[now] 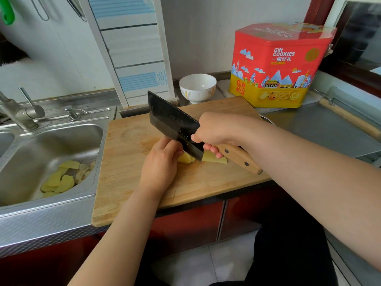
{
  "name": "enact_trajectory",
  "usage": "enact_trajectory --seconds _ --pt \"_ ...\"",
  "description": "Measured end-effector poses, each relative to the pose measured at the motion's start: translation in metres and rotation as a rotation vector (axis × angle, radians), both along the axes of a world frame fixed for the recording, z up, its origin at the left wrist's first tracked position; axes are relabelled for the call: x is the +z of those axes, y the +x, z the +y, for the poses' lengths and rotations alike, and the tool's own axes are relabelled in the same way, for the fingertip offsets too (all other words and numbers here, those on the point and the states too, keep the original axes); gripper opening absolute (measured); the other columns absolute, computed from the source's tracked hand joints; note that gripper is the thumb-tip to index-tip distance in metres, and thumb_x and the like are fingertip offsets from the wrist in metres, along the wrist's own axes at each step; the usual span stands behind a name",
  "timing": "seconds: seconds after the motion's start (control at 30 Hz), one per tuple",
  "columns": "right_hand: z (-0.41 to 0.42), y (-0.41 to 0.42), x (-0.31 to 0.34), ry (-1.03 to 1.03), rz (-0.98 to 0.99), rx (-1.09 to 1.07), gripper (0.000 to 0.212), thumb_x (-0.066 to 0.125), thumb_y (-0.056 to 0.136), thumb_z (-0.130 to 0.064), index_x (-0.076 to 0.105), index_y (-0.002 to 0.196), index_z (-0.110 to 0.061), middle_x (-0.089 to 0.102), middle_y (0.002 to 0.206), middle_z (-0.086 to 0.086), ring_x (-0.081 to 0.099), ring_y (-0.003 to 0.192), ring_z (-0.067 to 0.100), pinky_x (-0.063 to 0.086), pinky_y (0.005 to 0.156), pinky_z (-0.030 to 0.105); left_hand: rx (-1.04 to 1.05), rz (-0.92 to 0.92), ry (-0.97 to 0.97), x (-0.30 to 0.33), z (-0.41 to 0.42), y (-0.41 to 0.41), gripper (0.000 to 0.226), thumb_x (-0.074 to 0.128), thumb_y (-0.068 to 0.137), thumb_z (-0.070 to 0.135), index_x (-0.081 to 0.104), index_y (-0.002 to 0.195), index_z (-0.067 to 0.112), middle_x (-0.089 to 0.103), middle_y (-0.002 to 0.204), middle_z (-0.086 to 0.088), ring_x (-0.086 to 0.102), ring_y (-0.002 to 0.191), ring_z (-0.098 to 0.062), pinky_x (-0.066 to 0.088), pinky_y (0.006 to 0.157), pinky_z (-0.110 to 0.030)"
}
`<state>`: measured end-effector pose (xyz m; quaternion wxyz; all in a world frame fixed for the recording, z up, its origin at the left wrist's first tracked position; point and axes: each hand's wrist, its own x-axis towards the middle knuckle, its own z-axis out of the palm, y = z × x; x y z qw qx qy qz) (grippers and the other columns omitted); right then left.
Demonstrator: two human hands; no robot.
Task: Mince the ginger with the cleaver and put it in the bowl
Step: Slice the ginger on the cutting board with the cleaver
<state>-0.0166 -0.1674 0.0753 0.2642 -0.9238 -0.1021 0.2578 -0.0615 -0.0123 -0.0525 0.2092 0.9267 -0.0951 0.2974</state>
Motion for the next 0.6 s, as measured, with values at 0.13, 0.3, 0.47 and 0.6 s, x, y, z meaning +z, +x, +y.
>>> enact_trajectory --seconds 0.13,0.3,0.47,0.6 --pt "0.002 -0.005 0.003 -0.043 -0.008 0.03 0.033 0.045 0.102 -0.019 0.057 0.078 0.0 0.056 0.066 0.012 0.051 0.051 0.022 0.051 0.052 0.031 -0.003 -0.001 -0.01 0.001 -0.001 0.0 0.008 0.064 0.084 0.003 0.06 0.084 0.01 0.057 0.095 -0.003 0.054 0.083 -0.023 0.042 0.061 -0.032" --pt "0.005 -0.008 0.005 -0.103 0.001 0.077 0.03 0.041 0.101 -0.01 0.065 0.098 0.006 0.059 0.078 0.02 0.056 0.062 0.031 0.053 0.07 0.039 0.0 0.002 -0.044 0.002 -0.001 -0.003 0.01 0.064 0.084 0.003 0.06 0.081 0.011 0.058 0.093 -0.001 0.051 0.078 -0.016 0.038 0.06 -0.029" --pt "0.011 -0.007 0.002 -0.093 0.061 0.036 0.038 0.04 0.101 -0.008 0.053 0.132 0.011 0.062 0.093 0.027 0.055 0.074 0.032 0.054 0.076 0.041 -0.001 0.015 -0.048 0.002 -0.002 -0.002 0.008 0.063 0.084 0.002 0.062 0.083 0.01 0.059 0.095 -0.002 0.057 0.078 -0.022 0.044 0.059 -0.032" --pt "0.015 -0.006 -0.002 -0.121 0.066 0.066 0.034 0.038 0.102 -0.011 0.062 0.115 0.009 0.058 0.09 0.023 0.054 0.076 0.031 0.052 0.068 0.037 0.004 0.015 -0.046 0.001 -0.001 -0.001 0.009 0.064 0.083 0.001 0.062 0.084 0.01 0.058 0.093 -0.002 0.057 0.077 -0.024 0.046 0.058 -0.034"
